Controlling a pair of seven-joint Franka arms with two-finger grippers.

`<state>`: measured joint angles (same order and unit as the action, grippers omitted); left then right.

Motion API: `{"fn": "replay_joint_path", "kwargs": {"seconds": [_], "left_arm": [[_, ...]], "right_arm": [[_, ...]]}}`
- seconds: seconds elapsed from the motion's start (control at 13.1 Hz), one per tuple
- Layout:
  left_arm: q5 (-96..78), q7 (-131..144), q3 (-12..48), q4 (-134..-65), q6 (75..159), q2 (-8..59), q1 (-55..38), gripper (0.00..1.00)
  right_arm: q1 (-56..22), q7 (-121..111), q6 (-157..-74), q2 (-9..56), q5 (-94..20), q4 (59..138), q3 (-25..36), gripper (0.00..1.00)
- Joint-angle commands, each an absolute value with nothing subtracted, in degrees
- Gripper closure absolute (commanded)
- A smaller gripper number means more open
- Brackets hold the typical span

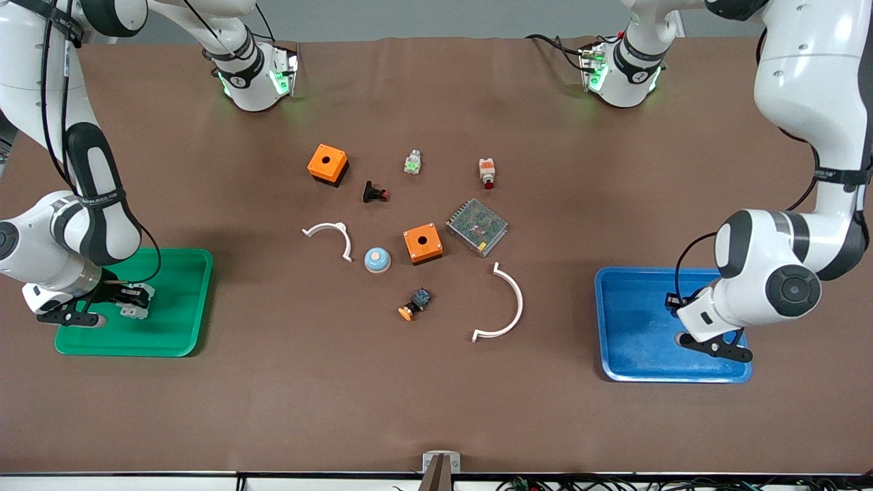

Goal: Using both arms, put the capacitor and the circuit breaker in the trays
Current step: 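Lower the capacitor into the blue tray while the right gripper lowers the breaker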

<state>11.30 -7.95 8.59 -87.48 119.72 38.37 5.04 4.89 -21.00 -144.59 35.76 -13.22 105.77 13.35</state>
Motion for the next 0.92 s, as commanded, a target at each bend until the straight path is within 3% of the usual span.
{"fn": "replay_joint_path", "kwargs": {"seconds": [0.0, 0.08, 0.15, 0.23, 0.31, 0.38, 0.46, 0.84], "left_arm": [[10.55, -9.14, 9.14, -87.80, 124.26, 40.60, 6.42, 0.98], [10.55, -9.14, 9.14, -87.89, 125.32, 41.21, 6.24, 0.96], [10.55, -9.14, 9.14, -87.89, 125.51, 41.66, 5.98, 0.91], [10.55, -9.05, 9.14, -87.80, 125.77, 42.10, 5.89, 0.83], [10.55, -8.36, 9.14, -87.80, 126.29, 42.01, 5.54, 0.65], [10.46, -8.09, 9.23, -87.72, 126.30, 41.84, 5.45, 0.29], [10.20, -8.26, 9.32, -87.71, 126.30, 41.23, 5.45, 0.01], [9.93, -0.91, 14.41, -87.36, 118.14, 29.73, 5.89, 0.00]], "right_arm": [[6.33, -22.76, -145.20, 35.33, -14.85, 105.91, 12.13, 0.93], [6.15, -22.85, -145.11, 35.33, -14.77, 105.73, 12.13, 0.57], [6.15, -22.85, -145.11, 35.33, -14.77, 105.56, 12.13, 0.01], [5.89, -22.85, -144.93, 35.25, -14.77, 105.38, 12.13, 0.00], [5.80, -22.76, -144.50, 35.07, -14.68, 105.21, 12.13, 0.00], [5.63, -22.76, -144.41, 34.81, -14.59, 105.21, 12.13, 0.00], [4.93, -22.68, -143.71, 34.28, -14.59, 105.21, 12.13, 0.00], [3.25, -21.45, -121.78, 30.50, -13.45, 95.13, 12.74, 0.00]]}}
